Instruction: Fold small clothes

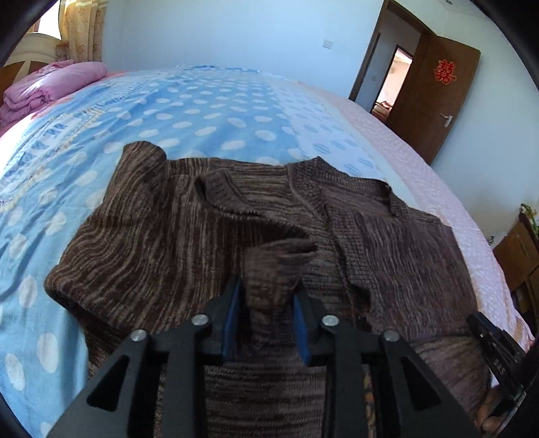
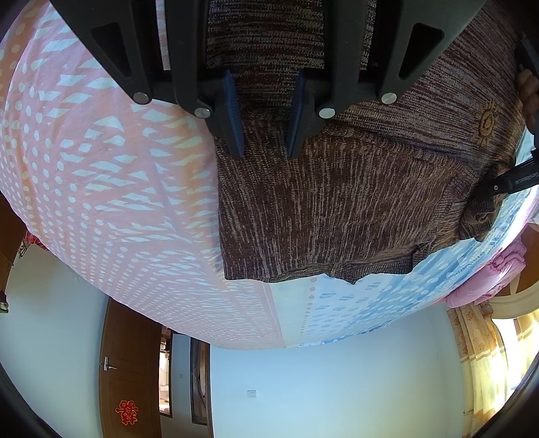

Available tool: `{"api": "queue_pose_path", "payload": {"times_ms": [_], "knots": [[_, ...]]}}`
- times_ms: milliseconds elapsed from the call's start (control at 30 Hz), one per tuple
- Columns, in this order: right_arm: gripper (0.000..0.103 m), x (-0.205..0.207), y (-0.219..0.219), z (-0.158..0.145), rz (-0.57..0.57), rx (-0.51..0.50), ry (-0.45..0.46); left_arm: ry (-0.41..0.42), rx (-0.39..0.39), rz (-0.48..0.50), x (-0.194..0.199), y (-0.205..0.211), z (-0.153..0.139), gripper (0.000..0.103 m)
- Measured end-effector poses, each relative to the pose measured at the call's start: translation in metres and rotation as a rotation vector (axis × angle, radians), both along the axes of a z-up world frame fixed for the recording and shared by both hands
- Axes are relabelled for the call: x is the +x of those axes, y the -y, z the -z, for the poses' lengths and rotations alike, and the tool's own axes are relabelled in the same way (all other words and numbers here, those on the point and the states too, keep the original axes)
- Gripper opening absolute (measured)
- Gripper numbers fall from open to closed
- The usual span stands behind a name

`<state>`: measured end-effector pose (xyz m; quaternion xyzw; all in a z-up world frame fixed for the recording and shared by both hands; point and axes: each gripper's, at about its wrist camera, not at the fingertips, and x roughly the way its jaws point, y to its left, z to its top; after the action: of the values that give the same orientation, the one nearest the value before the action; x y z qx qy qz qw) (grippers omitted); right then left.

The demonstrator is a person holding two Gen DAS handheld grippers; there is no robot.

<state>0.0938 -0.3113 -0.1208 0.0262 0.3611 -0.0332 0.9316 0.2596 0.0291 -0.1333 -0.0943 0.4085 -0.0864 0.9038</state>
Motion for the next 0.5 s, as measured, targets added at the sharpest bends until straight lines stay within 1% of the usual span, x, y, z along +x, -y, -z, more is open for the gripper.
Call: {"api": "queue_pose_path", "payload": {"times_ms": [33, 100, 167, 233, 300, 333, 367, 400, 433, 467, 500], "knots": [[0.028, 0.0, 0.0, 0.0, 0.0, 0.0, 0.0, 0.003, 0.001, -0.001, -0.005, -0.002, -0.002, 0.044], [0.028, 0.0, 0.0, 0.0, 0.001, -0.001, 0.0, 0.031, 0.024, -0.034, -0.018, -0.011, -0.008, 0.073], [0.028, 0.001, -0.002, 0.0, 0.002, -0.011, -0.004, 0.081, 0.047, -0.095, -0.034, -0.023, -0.011, 0.083], [0.028, 0.003, -0.005, -0.001, 0.002, -0.035, -0.016, 0.11, 0.06, -0.154, -0.049, -0.038, -0.011, 0.084], [0.028, 0.007, -0.012, -0.006, 0.015, -0.072, -0.038, 0.112, 0.057, -0.227, -0.057, -0.056, -0.006, 0.084], [0.028, 0.009, -0.018, -0.012, 0.02, -0.067, -0.04, 0.091, 0.017, -0.255, -0.057, -0.065, -0.001, 0.084], [0.028, 0.01, -0.025, -0.02, -0.007, -0.025, -0.022, 0.065, -0.051, -0.277, -0.058, -0.075, 0.005, 0.084], [0.03, 0.011, -0.033, -0.028, -0.044, 0.022, 0.001, 0.03, -0.116, -0.315, -0.056, -0.085, 0.012, 0.084], [0.041, 0.013, -0.046, -0.037, -0.088, 0.062, 0.022, 0.008, -0.161, -0.343, -0.055, -0.093, 0.017, 0.084], [0.049, 0.017, -0.063, -0.046, -0.137, 0.086, 0.039, 0.021, -0.214, -0.36, -0.056, -0.098, 0.018, 0.084], [0.063, 0.022, -0.082, -0.054, -0.19, 0.096, 0.057, 0.038, -0.234, -0.37, -0.058, -0.1, 0.017, 0.084]]}}
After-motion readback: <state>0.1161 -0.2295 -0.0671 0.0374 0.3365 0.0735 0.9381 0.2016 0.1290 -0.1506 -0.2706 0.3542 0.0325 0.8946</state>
